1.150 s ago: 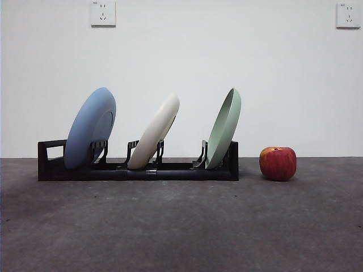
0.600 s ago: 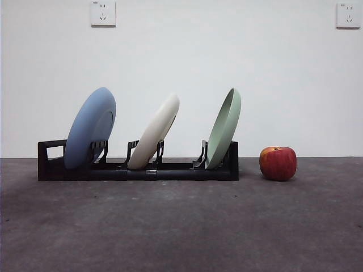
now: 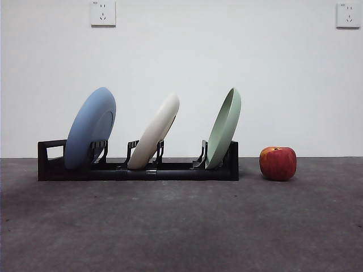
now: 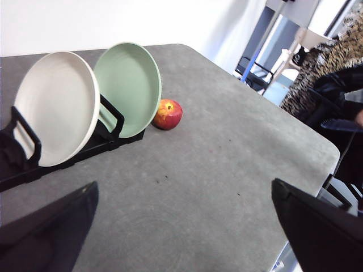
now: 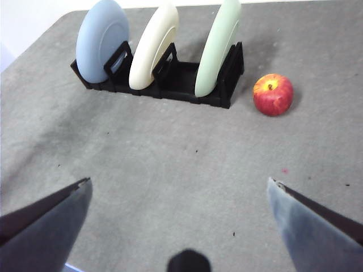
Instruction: Take the yellow plate from the plate rack,put the plate on the table,take the apple from the table,put the apple in the plate
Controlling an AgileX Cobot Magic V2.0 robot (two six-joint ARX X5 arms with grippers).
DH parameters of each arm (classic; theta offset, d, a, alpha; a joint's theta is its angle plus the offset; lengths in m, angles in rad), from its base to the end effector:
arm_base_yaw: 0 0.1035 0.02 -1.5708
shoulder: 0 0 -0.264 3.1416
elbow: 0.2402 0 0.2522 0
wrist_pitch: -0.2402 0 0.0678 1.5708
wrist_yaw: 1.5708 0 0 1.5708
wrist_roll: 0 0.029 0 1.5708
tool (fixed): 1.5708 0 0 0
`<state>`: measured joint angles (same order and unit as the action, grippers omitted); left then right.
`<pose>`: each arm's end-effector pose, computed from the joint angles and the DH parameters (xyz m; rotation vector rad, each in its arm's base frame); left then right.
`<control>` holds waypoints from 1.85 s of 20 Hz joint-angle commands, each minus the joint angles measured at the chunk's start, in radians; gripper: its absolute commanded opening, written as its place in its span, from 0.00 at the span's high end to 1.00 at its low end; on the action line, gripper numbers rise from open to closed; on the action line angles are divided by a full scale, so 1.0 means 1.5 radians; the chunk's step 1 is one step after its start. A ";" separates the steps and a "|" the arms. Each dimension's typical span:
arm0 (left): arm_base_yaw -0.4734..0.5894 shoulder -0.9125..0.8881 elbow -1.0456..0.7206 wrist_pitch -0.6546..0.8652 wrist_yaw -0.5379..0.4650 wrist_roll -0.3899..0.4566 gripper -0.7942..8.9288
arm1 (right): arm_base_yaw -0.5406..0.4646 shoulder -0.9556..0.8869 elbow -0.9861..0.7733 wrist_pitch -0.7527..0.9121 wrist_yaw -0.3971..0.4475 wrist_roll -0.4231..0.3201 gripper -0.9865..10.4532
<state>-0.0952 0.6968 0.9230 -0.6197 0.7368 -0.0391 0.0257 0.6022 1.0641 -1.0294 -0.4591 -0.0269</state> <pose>0.1228 -0.0313 0.3521 -0.1641 0.4005 -0.8137 0.0737 0.0147 0.3655 0.0975 0.5530 0.4790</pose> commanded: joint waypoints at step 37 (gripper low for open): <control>-0.212 0.819 0.395 0.245 -0.287 0.201 0.80 | 0.000 0.069 0.003 -0.012 -0.022 -0.005 0.42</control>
<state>-0.4095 1.9141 1.5166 -0.2527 0.3016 0.2619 0.0257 0.7067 1.0641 -1.0538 -0.4873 -0.0269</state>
